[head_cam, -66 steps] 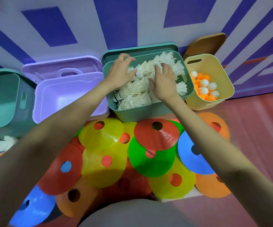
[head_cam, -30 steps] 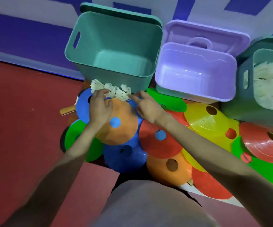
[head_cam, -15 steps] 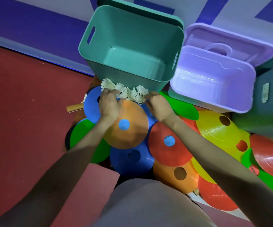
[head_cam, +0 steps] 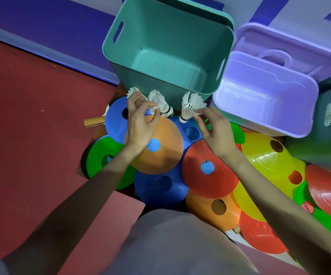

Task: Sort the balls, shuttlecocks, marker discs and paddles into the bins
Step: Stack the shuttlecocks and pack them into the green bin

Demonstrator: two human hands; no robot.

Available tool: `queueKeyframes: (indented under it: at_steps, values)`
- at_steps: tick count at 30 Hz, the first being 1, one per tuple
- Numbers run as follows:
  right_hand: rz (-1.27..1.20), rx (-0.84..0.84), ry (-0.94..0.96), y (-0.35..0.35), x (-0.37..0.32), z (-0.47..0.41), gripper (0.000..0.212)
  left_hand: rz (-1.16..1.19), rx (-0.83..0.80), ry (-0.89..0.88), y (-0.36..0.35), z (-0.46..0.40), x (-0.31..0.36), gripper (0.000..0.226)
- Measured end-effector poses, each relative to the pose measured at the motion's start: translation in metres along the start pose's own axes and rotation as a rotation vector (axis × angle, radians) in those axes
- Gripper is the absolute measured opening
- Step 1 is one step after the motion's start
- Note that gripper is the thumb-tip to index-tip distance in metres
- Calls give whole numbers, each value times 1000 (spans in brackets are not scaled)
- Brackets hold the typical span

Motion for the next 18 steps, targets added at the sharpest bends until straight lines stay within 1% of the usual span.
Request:
queueKeyframes:
  at_steps: [2,4,6,8,10,12,14,16,18]
  values:
    - [-27,25,23,4,-7,3,21,105,-11,24,2,5,-2,5]
    - [-48,53,39,8,-13,7,21,177,-14,73,6,9,-6,8]
    - [-53,92,58,12,-19,11,20,157,-51,66,8,13,-6,10]
    - [-56,120,85,17,-26,13,17,81,-105,-15,7,18,0,15]
    - [-63,123,125,21,-33,13,16,35,-165,-61,4,23,7,36]
    - [-65,103,176,20,-41,13,19,59,-237,-31,2,27,10,59]
    - [-45,49,236,15,-50,12,23,73,-292,-9,0,31,12,77]
    - [-8,-23,278,4,-56,10,23,51,-322,-9,0,33,16,91]
    - [39,-70,294,-7,-58,9,24,30,-337,3,0,34,19,98]
Point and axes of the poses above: each hand's wrist, its own z-axis away from the middle knuckle, its own y-axis out of the back of the hand, x = y × z, the point moved 6 cm from there along -z, towards the middle knuckle, and after that the axes turned 15 degrees about -x, right-handed, at the moved point
